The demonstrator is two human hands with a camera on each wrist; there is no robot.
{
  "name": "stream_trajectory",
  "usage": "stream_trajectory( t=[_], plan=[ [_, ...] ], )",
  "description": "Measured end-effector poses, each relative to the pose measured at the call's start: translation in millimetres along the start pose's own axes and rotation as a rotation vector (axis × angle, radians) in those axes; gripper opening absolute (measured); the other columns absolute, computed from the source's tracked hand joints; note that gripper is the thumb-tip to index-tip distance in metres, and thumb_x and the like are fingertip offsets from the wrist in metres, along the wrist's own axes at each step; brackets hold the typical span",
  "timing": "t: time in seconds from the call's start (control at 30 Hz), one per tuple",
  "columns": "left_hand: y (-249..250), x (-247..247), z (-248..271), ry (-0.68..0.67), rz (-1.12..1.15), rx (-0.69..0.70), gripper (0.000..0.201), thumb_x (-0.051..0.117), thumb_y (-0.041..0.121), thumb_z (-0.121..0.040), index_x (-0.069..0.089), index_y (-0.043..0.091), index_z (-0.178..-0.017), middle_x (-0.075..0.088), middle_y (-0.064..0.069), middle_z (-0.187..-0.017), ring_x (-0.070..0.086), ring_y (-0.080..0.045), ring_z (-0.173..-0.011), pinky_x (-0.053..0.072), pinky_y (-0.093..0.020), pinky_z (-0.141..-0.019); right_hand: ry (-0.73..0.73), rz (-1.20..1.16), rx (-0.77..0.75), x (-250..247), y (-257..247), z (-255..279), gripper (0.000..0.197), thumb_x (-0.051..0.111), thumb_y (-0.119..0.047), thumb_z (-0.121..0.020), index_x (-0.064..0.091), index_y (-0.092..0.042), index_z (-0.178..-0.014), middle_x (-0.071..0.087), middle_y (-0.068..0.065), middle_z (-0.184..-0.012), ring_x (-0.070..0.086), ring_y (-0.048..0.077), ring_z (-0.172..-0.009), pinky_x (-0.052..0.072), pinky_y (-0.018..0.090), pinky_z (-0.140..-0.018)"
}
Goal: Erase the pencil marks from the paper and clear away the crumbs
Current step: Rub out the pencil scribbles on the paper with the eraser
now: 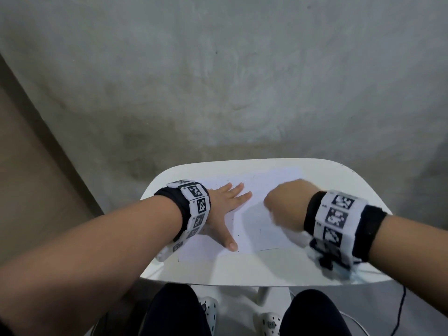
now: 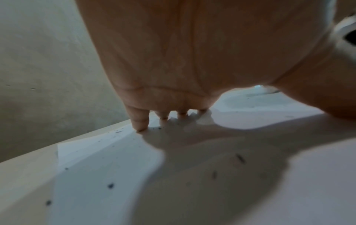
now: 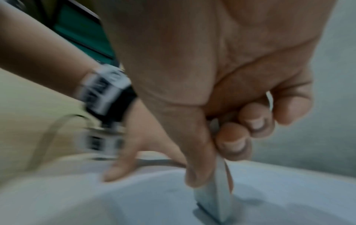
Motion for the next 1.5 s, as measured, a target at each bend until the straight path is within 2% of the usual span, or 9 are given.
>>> stream_trajectory(
  t=[0.23, 0.33, 0.67, 0.77, 0.9, 1.0, 1.17, 1.33, 1.5],
  plan=[
    [-1, 0, 1, 0.008, 0.001, 0.011, 0.133, 0.073, 0.072, -0.066, -0.027, 0.04, -0.148, -0.037, 0.015, -0.154, -0.028, -0.013, -0.146, 0.0, -0.056, -0.119, -0.034, -0.033, 0.09, -2, 26, 1, 0.022, 0.05, -0.023, -0.088, 0.069, -0.014, -0.093, 0.07, 0.0, -0.087, 0.059, 0.021, -0.074, 0.046, 0.025, -0.062],
    [-2, 0, 0, 0.003, 0.006, 0.019, 0.134, 0.073, 0.073, -0.064, -0.027, 0.041, -0.148, -0.038, 0.015, -0.153, -0.028, -0.013, -0.145, 0.0, -0.058, -0.119, -0.042, -0.037, -0.073, 5, -11, 11, 0.016, 0.053, -0.024, -0.088, 0.066, -0.015, -0.091, 0.067, -0.001, -0.085, 0.057, 0.023, -0.076, 0.04, 0.026, -0.06],
    [1, -9, 5, 0.006, -0.044, 0.02, 0.132, 0.069, 0.078, -0.065, -0.02, 0.035, -0.152, -0.032, 0.008, -0.158, -0.026, -0.014, -0.147, -0.008, -0.051, -0.119, 0.134, -0.776, 0.125, -6, 85, 4, 0.011, 0.06, -0.029, -0.091, 0.069, -0.026, -0.095, 0.058, -0.007, -0.065, 0.05, 0.012, -0.059, 0.039, 0.021, -0.057],
    [19, -25, -5, 0.069, -0.03, 0.049, 0.128, 0.068, 0.077, -0.068, -0.014, 0.033, -0.155, -0.028, 0.005, -0.16, -0.023, -0.016, -0.148, -0.008, -0.052, -0.119, 0.106, -0.65, 0.092, -7, 72, 5, 0.015, 0.058, -0.028, -0.092, 0.07, -0.026, -0.101, 0.063, -0.007, -0.077, 0.053, 0.005, -0.064, 0.039, 0.014, -0.057],
    [42, -37, -27, 0.094, 0.012, 0.084, 0.127, 0.073, 0.073, -0.066, -0.013, 0.039, -0.154, -0.023, 0.005, -0.162, -0.018, -0.02, -0.15, -0.003, -0.055, -0.119, -0.007, -0.4, 0.0, -5, 43, 1, 0.024, 0.053, -0.02, -0.091, 0.068, -0.027, -0.109, 0.067, -0.006, -0.107, 0.056, 0.015, -0.092, 0.043, 0.026, -0.086],
    [44, -32, -34, 0.084, -0.007, 0.083, 0.129, 0.074, 0.072, -0.065, -0.014, 0.04, -0.154, -0.024, 0.008, -0.162, -0.02, -0.022, -0.149, -0.003, -0.051, -0.118, -0.046, -0.263, -0.014, -7, 32, -1, 0.034, 0.048, -0.011, -0.094, 0.061, -0.019, -0.124, 0.063, 0.002, -0.121, 0.058, 0.025, -0.109, 0.04, 0.027, -0.082],
    [39, -26, -38, 0.077, -0.028, 0.05, 0.132, 0.07, 0.077, -0.063, -0.022, 0.041, -0.15, -0.031, 0.01, -0.159, -0.023, -0.019, -0.148, 0.002, -0.058, -0.119, -0.051, -0.225, 0.023, -3, 25, -2, 0.029, 0.043, -0.021, -0.1, 0.051, -0.008, -0.124, 0.061, 0.009, -0.12, 0.048, 0.021, -0.088, 0.034, 0.027, -0.074],
    [47, -33, -20, 0.094, 0.087, 0.008, 0.128, 0.079, 0.061, -0.069, -0.013, 0.036, -0.154, -0.025, 0.011, -0.16, -0.018, -0.011, -0.148, -0.003, -0.045, -0.119, -0.039, -0.276, -0.081, -3, -6, -1, 0.034, 0.051, -0.016, -0.096, 0.053, -0.008, -0.13, 0.056, 0.009, -0.132, 0.052, 0.028, -0.12, 0.039, 0.03, -0.089],
    [44, -32, -27, 0.092, 0.065, 0.076, 0.136, 0.077, 0.071, -0.062, -0.019, 0.04, -0.152, -0.023, 0.016, -0.16, -0.024, -0.011, -0.145, 0.0, -0.057, -0.12, -0.052, -0.251, -0.013, -10, 13, -1, 0.012, 0.055, -0.013, -0.093, 0.055, -0.017, -0.104, 0.066, 0.004, -0.108, 0.058, 0.022, -0.094, 0.041, 0.028, -0.074]
  ],
)
Point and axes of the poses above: each hand's wrist, its own z-axis away from the middle knuckle, its own x-axis out of the palm, y = z × x, the point moved 3 cm from there along -z, towards the middle knuckle
